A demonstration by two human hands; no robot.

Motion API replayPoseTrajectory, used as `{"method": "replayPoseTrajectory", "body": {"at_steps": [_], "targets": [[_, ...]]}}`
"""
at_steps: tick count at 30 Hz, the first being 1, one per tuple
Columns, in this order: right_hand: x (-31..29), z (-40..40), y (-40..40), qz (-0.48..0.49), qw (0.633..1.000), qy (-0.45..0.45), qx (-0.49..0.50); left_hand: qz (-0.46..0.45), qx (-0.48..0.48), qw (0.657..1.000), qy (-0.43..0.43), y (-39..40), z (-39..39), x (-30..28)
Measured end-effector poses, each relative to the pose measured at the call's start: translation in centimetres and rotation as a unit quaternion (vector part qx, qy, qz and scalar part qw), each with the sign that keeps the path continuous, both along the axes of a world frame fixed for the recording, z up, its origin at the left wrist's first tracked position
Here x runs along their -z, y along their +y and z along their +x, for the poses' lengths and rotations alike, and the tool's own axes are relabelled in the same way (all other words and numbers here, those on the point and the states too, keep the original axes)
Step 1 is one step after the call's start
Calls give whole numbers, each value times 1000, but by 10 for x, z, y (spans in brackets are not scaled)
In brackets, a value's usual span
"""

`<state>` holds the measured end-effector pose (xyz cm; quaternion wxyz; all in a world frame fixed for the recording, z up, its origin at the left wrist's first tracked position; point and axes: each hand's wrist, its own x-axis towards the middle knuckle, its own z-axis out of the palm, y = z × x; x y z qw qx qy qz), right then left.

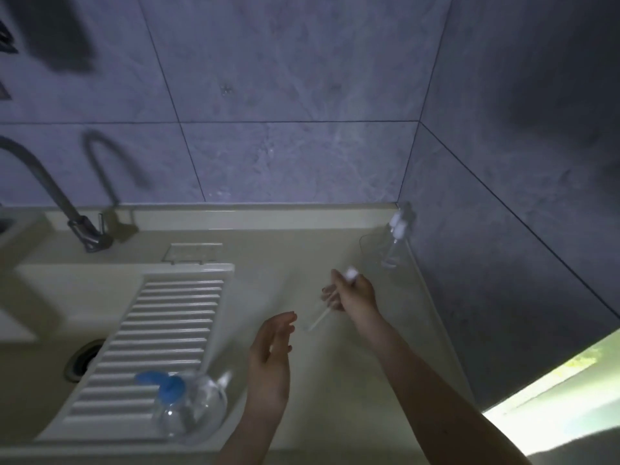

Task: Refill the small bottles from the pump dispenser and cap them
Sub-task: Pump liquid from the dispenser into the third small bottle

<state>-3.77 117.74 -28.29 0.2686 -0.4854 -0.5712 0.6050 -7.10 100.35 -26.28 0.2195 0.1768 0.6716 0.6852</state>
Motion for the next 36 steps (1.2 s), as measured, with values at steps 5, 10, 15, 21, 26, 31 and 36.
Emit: {"method": "replayPoseTrajectory", "body": {"at_steps": [5,10,15,21,26,31,36], "targets": [[-28,11,-28,-101,985,132,39,-14,-28,999,41,-20,9,-3],[-47,17,-73,-135,975,174,-18,-37,-10,998,53,-51,22,-22],[-60,31,-131,-128,977,170,-10,-6,21,999,29,-98,20,-36],[-92,34,-235,-25,990,135,43,63,91,993,35,-197,-1,-46],[-102,25,-320,37,996,81,30,83,87,991,53,-276,-37,-45],[-98,23,-397,52,998,29,5,59,80,995,28,-332,-56,-39],[-82,30,-431,170,985,18,18,-12,120,989,-85,-351,-56,-28]]}}
